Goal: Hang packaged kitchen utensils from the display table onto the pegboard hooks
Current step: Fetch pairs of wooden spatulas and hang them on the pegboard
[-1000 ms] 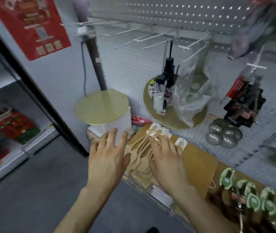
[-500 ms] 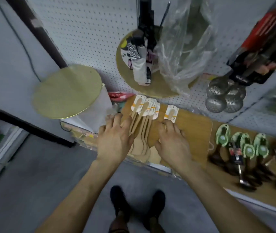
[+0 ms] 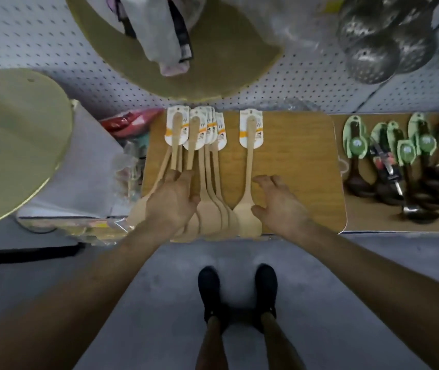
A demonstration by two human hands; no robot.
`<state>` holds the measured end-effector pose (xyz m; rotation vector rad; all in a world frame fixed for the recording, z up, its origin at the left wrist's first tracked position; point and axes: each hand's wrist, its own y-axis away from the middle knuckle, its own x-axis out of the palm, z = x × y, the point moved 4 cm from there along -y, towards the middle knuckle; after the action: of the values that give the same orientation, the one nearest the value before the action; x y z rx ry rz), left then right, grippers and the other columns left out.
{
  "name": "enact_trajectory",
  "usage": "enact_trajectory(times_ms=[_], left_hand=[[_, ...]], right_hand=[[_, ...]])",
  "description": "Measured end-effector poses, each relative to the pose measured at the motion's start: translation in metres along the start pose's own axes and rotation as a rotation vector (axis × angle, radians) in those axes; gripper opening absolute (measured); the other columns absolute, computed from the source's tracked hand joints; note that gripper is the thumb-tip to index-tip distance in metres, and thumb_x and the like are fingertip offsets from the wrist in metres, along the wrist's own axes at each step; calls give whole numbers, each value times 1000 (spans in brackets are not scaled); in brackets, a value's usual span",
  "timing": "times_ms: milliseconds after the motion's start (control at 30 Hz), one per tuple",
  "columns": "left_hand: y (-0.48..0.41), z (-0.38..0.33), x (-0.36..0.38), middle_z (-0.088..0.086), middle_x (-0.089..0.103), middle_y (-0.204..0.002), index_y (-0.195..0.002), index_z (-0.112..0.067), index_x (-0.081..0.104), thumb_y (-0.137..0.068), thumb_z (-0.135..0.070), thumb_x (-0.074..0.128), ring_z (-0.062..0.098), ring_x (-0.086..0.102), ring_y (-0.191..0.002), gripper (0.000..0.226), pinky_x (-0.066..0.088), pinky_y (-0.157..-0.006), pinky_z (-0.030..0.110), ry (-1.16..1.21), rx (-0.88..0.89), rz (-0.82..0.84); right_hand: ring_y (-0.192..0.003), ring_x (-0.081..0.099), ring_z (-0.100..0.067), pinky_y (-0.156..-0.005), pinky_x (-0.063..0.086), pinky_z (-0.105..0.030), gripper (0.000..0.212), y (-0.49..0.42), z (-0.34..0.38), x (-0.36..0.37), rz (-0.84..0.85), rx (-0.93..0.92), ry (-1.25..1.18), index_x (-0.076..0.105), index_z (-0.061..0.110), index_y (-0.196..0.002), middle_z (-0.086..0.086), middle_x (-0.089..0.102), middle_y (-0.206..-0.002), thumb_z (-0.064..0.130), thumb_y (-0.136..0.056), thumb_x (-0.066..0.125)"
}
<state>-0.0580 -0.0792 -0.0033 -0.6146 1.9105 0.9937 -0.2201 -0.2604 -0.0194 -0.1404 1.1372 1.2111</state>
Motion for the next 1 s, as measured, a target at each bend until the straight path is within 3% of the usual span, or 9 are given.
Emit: enact_trajectory(times_ms=[133,300,467,600,733,800,900,1000], left_hand=[[-41,19,31,20,47,-151,-158,-15,47,-104,-23,59,43,52,-136,55,49,-109,52,17,31,26],[-83,25,53,28,52,-140,-152,-8,49,-102,-8,52,50,55,-125,50,49,-104,51,-15,67,16],[-109,27,63,27,54,-141,-154,-12,47,-104,-6,48,49,57,-125,51,48,-105,50,8,25,-40],[-123,28,67,25,60,-137,-155,-19,48,-103,-1,45,45,62,-121,55,53,-101,46,138,6,-98],[-137,31,64,9,70,-133,-152,-29,54,-102,6,43,29,67,-118,62,48,-90,21,297,-22,-102],[-141,32,60,-1,69,-127,-150,-36,56,-100,7,44,12,67,-105,66,47,-77,6,388,-21,-70],[-143,28,54,-8,70,-111,-148,-36,57,-99,11,49,-6,67,-84,69,48,-62,3,519,40,-13],[-139,22,49,-5,67,-109,-152,-38,53,-99,11,56,-2,67,-89,73,50,-67,6,583,108,33]], right_hand=[[-140,48,-34,-113,47,-47,66,-42,-6,31,-16,28,-47,40,16,-160,-13,44,-153,19,-100,67],[-137,47,-37,-107,48,-46,67,-95,-15,47,-93,46,22,38,15,-159,-14,43,-149,15,-98,67],[-137,42,-36,-113,46,-46,69,-130,-22,50,-141,-21,172,38,16,-159,-15,34,-152,7,-97,66],[-132,44,-37,-111,49,-44,71,-149,-23,45,-238,34,93,36,15,-158,-17,33,-147,-7,-96,61],[-133,42,-36,-111,48,-43,80,-159,-26,36,-260,134,-75,39,29,-160,-13,33,-147,-12,-92,54],[-135,43,-35,-112,49,-43,83,-156,-31,33,-272,153,-151,40,33,-160,-11,35,-149,-10,-91,55],[-133,50,-34,-105,51,-38,85,-141,-44,25,-290,164,-219,40,33,-162,-9,40,-148,-11,-90,55],[-130,57,-29,-99,52,-32,88,-121,-57,19,-304,162,-309,41,30,-162,-6,45,-149,-15,-87,55]])
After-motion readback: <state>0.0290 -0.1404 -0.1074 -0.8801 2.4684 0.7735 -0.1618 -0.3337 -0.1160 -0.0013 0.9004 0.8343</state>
